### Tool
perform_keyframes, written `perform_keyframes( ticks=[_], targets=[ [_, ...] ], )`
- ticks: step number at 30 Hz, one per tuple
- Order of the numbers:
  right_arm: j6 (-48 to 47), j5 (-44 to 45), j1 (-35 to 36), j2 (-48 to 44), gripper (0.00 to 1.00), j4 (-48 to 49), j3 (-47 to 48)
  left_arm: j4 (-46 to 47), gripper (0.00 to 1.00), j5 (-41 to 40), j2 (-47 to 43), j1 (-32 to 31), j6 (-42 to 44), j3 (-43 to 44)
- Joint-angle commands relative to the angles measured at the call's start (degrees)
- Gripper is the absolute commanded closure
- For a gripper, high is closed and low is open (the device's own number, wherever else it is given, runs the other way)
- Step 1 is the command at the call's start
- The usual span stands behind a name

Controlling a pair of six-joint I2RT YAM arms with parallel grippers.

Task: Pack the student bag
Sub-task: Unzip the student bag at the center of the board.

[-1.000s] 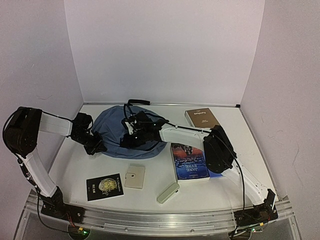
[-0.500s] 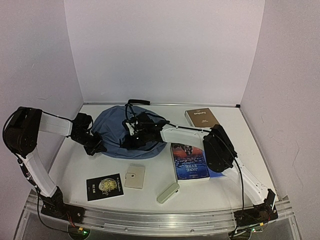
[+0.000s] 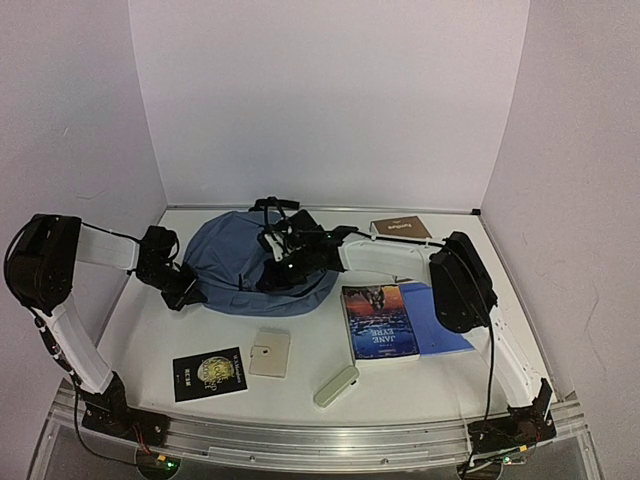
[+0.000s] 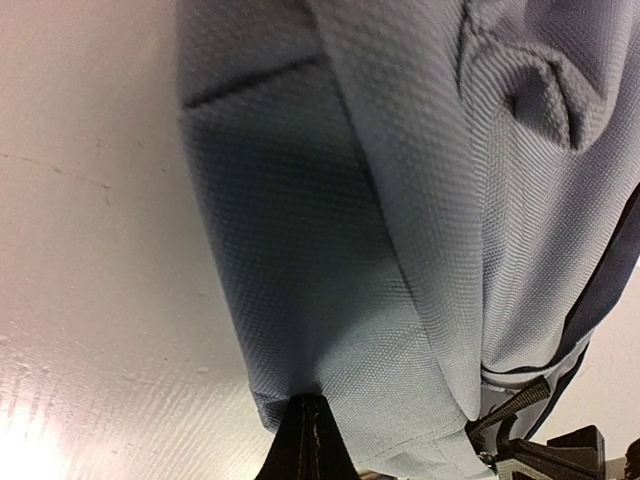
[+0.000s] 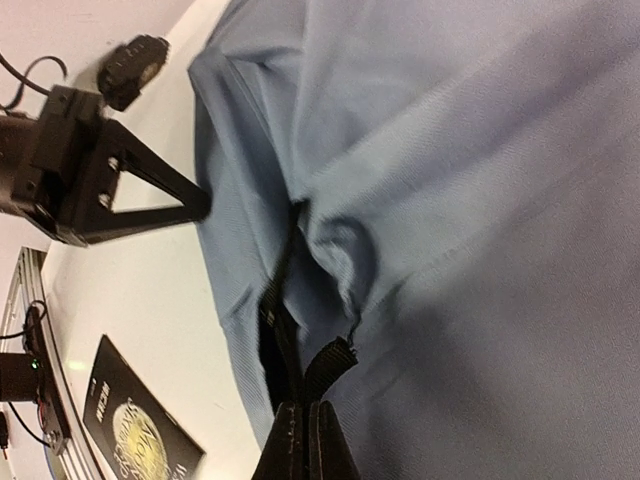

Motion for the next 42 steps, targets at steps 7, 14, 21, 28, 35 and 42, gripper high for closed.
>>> perform_keyframes(
  ticks=[7,14,21,28,35,42],
  targets=[
    [-1.4,-2.2,-2.3,-6.5,1.00,0.6,-6.1,-4.8,0.97,-6.6,-6.6,-0.3,6.3,1.7],
    [2.8,-6.0,-2.0,-3.4,1.00,0.8,-0.6,-6.4,0.35,-7.0,-19.4,-6.1,16.4,3.5],
    [4.8,-7.2,-1.8,-3.3,1.00,1.3,1.3,-1.5,0.25,1.0,-18.8,-6.4,15.2,2.2],
    [5.1,-7.1,-1.4,-4.4,1.00,2.1,-1.0,0.8,0.24,0.1,-9.7,-9.3,7.1,4.8],
    [5.3,-7.8,-0.7,-5.0,1.00,3.0,-2.3,3.0,0.25,-1.4,-2.2,-11.0,1.0,5.1],
    [5.0,-9.9,-0.4,-6.4,1.00,3.4,-5.0,3.0,0.51,-3.6,3.0,-10.5,-1.5,5.9]
  ],
)
